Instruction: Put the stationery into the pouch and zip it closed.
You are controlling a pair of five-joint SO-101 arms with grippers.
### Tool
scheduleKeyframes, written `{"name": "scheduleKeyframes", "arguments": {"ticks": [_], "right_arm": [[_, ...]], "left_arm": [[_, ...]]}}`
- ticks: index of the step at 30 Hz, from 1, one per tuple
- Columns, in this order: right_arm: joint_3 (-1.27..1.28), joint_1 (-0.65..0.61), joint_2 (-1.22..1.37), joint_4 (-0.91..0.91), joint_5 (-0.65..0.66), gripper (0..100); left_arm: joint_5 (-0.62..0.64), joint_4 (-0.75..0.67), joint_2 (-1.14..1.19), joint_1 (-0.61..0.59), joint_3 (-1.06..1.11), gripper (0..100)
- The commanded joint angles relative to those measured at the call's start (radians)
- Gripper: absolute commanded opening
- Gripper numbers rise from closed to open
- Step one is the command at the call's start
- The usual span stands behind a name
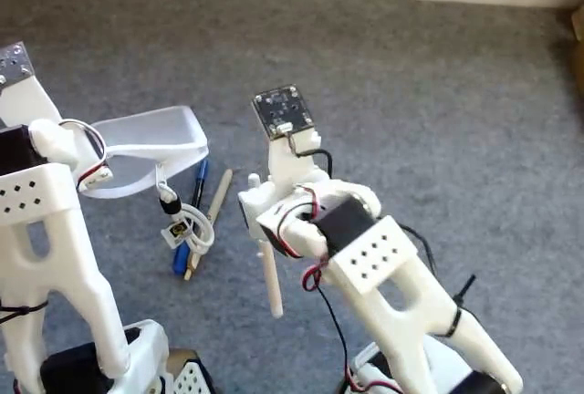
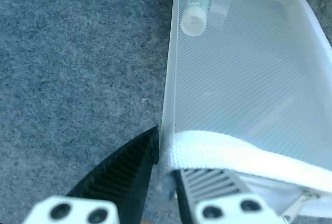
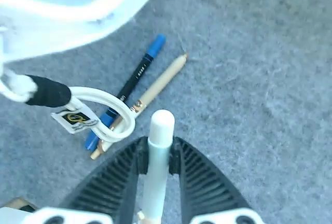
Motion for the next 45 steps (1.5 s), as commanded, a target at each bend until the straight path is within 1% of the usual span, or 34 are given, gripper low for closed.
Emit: {"name": "scheduleKeyframes", "arguments": {"ticks": [1, 6, 10, 23, 30, 33, 37, 41, 45], "right_arm": [[-0.01, -0.016, -0.101, -0.094, -0.011, 0.5], [0.027, -0.048, -0.185, -0.3, -0.009, 0.5], [0.058, -0.061, -0.229, -0.498, -0.008, 0.5], [0.051, -0.056, -0.242, -1.032, -0.008, 0.5], [0.062, -0.056, -0.239, -1.201, -0.008, 0.5], [0.085, -0.056, -0.237, -1.222, -0.008, 0.5], [0.127, -0.061, -0.237, -1.296, -0.008, 0.5], [0.179, -0.061, -0.239, -1.376, -0.008, 0.5], [0.239, -0.084, -0.239, -1.438, -0.008, 0.5]], "left_arm": [[0.014, -0.012, -0.013, -0.012, -0.001, 5], [0.014, -0.012, -0.013, -0.012, -0.001, 5], [0.014, -0.012, -0.013, -0.012, -0.001, 5], [0.014, -0.014, -0.013, -0.012, -0.004, 5], [0.014, -0.014, -0.013, -0.012, -0.005, 5], [0.014, -0.015, -0.018, -0.008, -0.024, 5], [0.015, -0.009, -0.013, 0.015, -0.134, 5], [0.015, 0.057, -0.012, 0.077, -0.257, 5], [0.017, 0.066, -0.012, 0.117, -0.358, 5]]}}
